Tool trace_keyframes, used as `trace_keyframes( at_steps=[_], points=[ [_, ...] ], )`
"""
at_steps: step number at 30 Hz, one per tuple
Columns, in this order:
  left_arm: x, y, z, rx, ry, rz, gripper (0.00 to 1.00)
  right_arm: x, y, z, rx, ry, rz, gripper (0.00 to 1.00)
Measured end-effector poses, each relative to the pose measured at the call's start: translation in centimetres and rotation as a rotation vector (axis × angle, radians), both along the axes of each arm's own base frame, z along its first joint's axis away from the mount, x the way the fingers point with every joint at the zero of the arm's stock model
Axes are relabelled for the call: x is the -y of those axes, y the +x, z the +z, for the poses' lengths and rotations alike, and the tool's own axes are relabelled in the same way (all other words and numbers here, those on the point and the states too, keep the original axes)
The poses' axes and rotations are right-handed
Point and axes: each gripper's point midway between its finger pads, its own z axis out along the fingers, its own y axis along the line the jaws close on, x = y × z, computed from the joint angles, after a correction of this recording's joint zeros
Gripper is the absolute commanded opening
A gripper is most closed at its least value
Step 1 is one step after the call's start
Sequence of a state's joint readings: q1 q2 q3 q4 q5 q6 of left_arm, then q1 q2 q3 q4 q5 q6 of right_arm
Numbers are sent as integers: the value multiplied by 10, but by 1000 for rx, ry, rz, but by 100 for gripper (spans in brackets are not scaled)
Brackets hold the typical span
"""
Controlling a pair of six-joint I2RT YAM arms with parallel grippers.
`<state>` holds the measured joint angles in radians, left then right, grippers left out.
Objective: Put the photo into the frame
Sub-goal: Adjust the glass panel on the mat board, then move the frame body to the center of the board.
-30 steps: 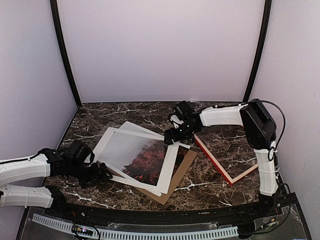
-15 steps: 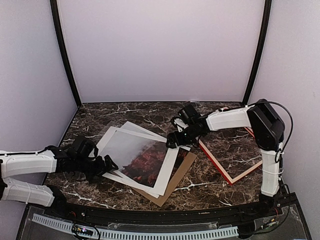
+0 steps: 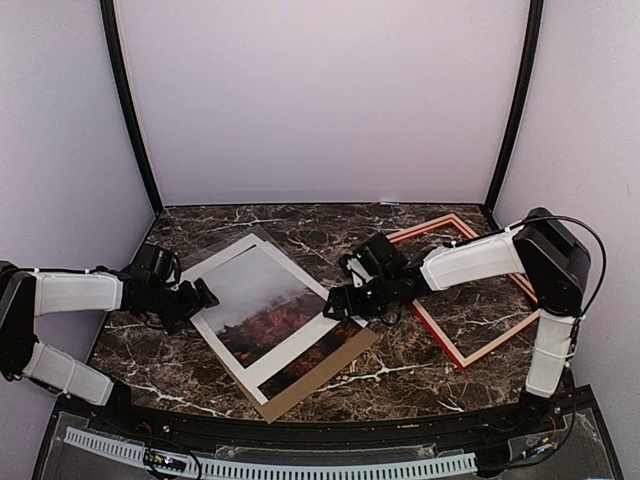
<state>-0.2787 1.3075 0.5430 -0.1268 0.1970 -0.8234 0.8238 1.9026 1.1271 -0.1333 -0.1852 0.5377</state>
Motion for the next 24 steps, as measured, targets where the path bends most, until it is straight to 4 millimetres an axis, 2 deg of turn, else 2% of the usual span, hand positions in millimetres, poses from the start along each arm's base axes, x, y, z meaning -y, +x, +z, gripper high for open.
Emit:
trace_keyframes(
  at_steps=[4,8,11,14,17,21,24],
  points=[
    [-33,24,0,10,37,66,99,-30,-28,2,-17,40,39,89],
    [-69,43,0,14,47,146,99,-64,-55,6,-36,79,111,95],
    [-90,45,1,13,53,199,99,-67,-63,7,-35,53,126,98],
    [-104,42,1,9,90,232,99,-46,-50,9,-5,-20,80,98],
    [-110,40,14,40,126,241,99,-12,-21,25,48,-70,-6,99],
    [-113,42,41,128,148,244,99,46,20,54,140,-128,-152,98],
    [-112,41,55,172,152,228,99,94,42,59,169,-188,-253,97]
  ],
)
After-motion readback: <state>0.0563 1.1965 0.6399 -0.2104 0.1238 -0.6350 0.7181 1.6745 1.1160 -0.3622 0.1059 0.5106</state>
